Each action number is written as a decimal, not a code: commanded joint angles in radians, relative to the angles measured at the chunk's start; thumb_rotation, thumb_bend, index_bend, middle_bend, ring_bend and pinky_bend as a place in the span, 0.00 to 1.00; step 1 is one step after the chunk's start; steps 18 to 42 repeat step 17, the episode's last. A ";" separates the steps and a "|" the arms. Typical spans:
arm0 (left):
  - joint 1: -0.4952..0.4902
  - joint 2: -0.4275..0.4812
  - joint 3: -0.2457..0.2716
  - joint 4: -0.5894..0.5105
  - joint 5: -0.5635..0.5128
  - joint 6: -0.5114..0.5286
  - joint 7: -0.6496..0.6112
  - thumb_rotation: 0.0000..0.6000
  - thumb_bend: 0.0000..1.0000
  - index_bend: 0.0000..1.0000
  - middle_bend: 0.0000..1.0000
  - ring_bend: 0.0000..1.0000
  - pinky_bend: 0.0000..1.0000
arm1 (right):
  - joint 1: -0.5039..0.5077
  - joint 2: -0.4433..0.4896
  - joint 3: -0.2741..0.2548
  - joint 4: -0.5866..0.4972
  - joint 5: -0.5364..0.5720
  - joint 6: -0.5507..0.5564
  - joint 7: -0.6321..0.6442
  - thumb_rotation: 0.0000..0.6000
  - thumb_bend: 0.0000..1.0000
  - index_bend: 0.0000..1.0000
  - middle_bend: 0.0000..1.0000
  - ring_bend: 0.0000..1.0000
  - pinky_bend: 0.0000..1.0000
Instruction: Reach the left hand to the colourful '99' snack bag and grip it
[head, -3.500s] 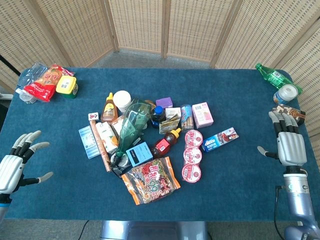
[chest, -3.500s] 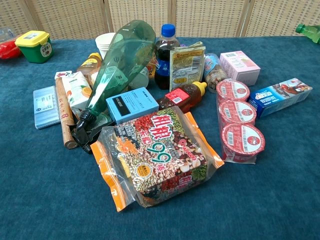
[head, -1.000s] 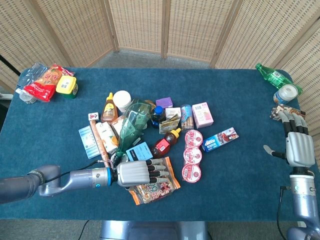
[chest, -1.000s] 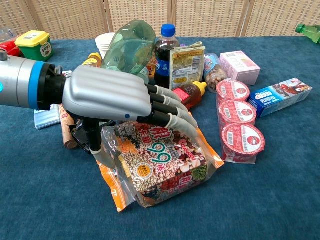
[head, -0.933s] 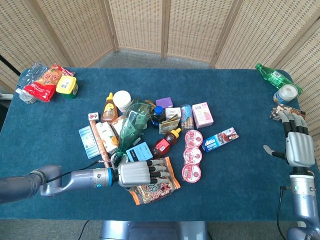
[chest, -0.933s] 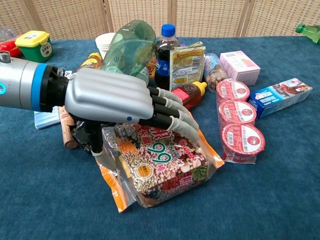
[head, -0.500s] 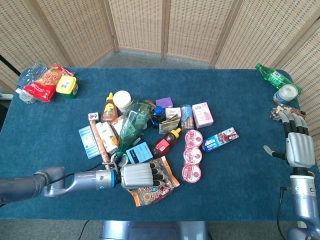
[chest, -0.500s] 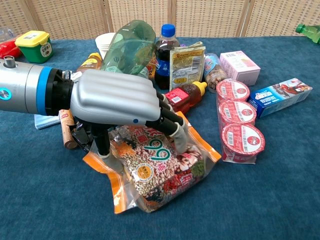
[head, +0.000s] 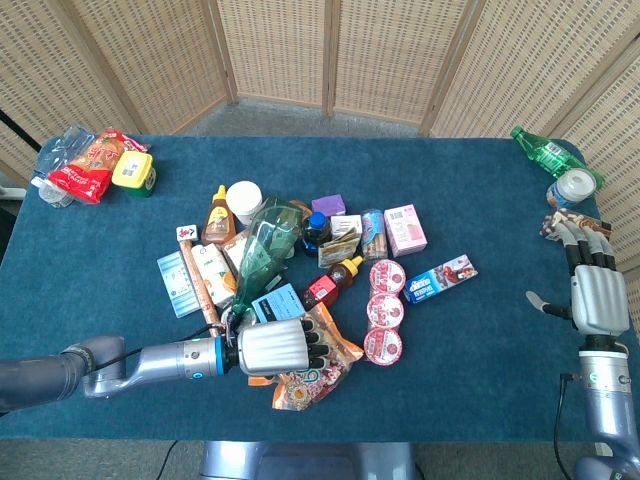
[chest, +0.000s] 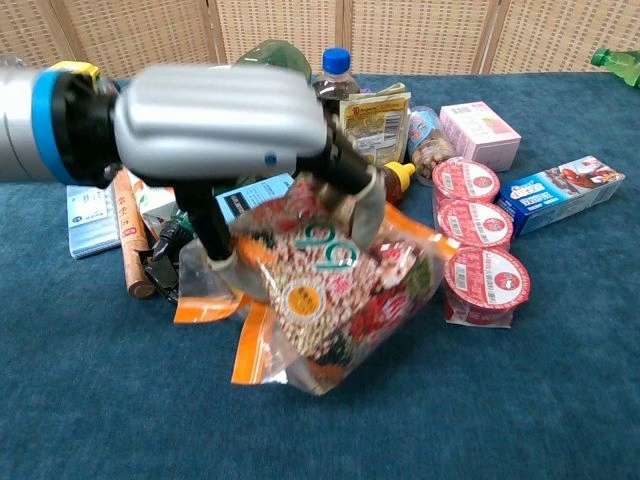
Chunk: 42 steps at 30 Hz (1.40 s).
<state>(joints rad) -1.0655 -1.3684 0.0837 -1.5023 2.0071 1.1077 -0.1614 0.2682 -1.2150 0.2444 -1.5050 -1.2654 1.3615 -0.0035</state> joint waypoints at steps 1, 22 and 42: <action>0.004 0.045 -0.028 -0.049 -0.014 0.031 0.009 1.00 0.16 0.85 0.76 0.81 1.00 | 0.000 0.000 0.000 -0.001 -0.001 -0.001 -0.001 1.00 0.05 0.08 0.00 0.00 0.00; 0.021 0.180 -0.107 -0.199 -0.052 0.081 0.055 1.00 0.16 0.86 0.76 0.81 1.00 | 0.000 0.000 -0.003 -0.005 -0.005 0.001 -0.006 1.00 0.05 0.08 0.00 0.00 0.00; 0.021 0.180 -0.107 -0.199 -0.052 0.081 0.055 1.00 0.16 0.86 0.76 0.81 1.00 | 0.000 0.000 -0.003 -0.005 -0.005 0.001 -0.006 1.00 0.05 0.08 0.00 0.00 0.00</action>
